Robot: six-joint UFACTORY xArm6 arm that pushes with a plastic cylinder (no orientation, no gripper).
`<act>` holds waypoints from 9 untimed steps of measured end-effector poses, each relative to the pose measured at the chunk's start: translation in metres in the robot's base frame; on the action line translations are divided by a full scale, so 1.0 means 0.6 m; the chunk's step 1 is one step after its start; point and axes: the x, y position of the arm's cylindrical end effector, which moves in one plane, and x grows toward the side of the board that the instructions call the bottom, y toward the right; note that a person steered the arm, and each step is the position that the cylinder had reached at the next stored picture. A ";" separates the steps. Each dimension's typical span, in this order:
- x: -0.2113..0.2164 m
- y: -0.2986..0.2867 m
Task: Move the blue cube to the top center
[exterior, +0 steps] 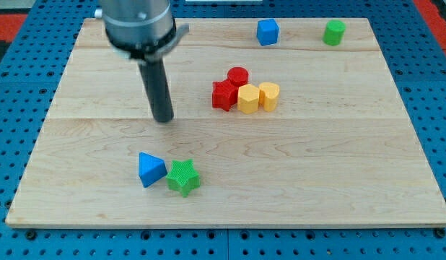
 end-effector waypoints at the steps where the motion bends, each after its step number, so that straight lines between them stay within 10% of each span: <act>1: -0.120 0.000; 5: -0.322 0.357; 7: -0.347 0.209; 9: -0.373 0.295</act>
